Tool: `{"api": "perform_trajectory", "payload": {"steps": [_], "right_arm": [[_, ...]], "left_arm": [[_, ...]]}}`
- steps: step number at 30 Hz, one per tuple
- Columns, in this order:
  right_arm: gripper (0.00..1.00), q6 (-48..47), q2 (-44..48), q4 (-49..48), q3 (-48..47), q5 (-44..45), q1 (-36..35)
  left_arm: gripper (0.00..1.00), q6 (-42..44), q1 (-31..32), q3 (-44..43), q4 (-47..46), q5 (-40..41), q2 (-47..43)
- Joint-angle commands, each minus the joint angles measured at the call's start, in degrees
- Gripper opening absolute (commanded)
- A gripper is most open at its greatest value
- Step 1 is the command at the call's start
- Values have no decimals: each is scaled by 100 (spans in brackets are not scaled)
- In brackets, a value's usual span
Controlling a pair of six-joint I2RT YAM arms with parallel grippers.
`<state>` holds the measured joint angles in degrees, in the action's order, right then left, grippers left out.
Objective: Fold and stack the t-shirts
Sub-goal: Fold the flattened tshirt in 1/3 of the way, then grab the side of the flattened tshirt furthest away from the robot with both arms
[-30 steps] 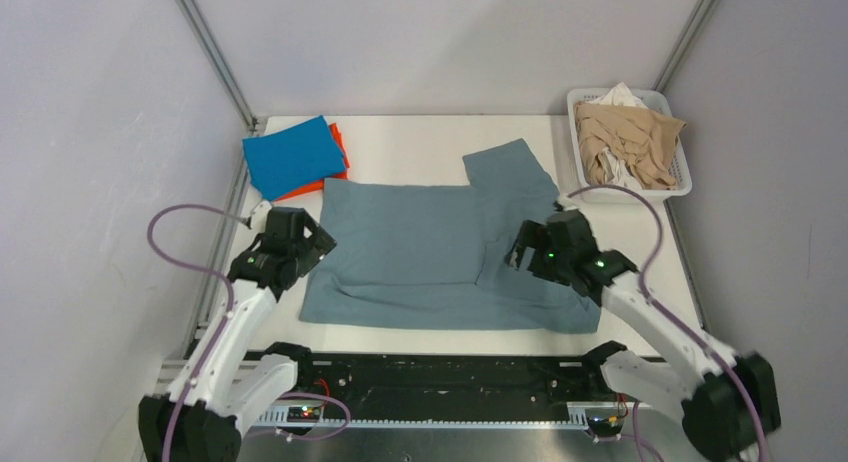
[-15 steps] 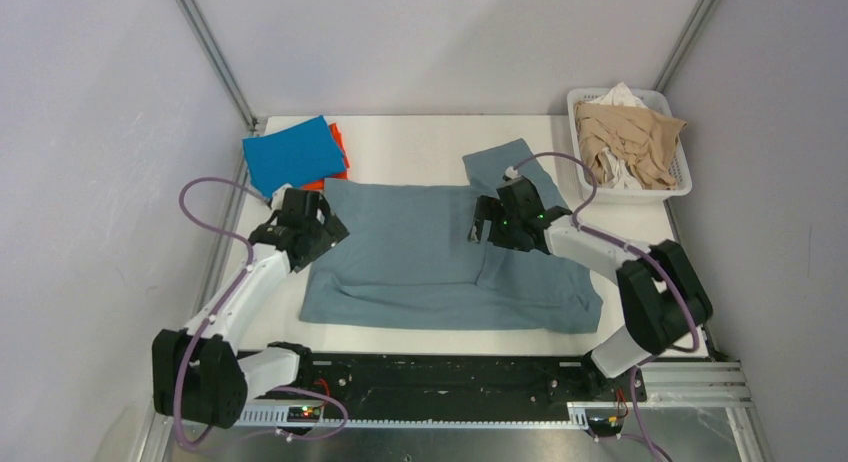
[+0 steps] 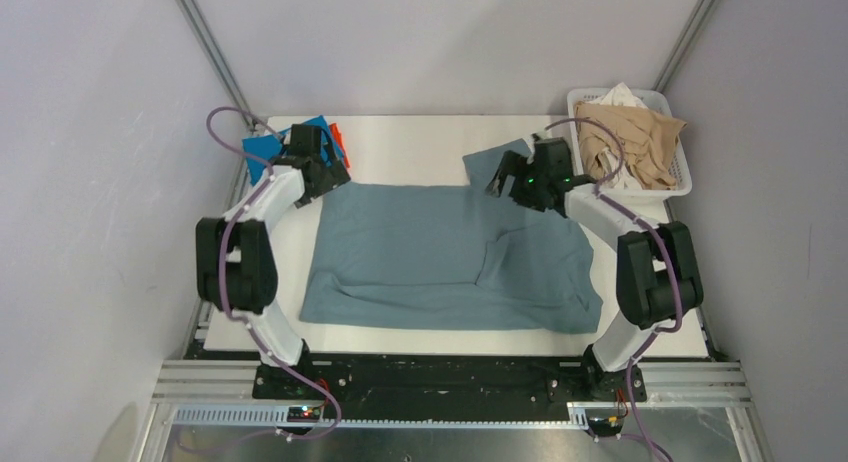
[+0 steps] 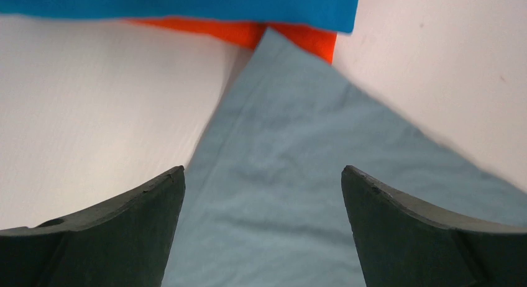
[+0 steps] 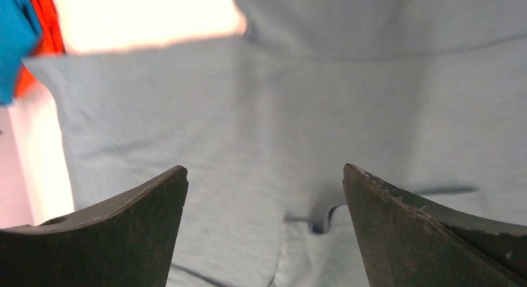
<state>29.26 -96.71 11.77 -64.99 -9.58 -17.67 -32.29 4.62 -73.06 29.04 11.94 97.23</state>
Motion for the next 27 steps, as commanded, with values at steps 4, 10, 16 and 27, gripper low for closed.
{"api": "perform_trajectory", "payload": {"steps": [4, 10, 16, 27], "right_arm": [[99, -112, 452, -359, -246, -376, 734], [100, -166, 604, -168, -246, -269, 827], [100, -151, 730, -84, -232, -255, 914], [100, 102, 1216, -332, 170, -431, 926]], "left_arm": [[100, 1048, -204, -1050, -305, -524, 1196], [100, 1247, -277, -1610, -357, -842, 1836], [97, 1167, -321, -1940, -370, -1118, 2112], [94, 129, -313, -1661, -498, -495, 2178]]}}
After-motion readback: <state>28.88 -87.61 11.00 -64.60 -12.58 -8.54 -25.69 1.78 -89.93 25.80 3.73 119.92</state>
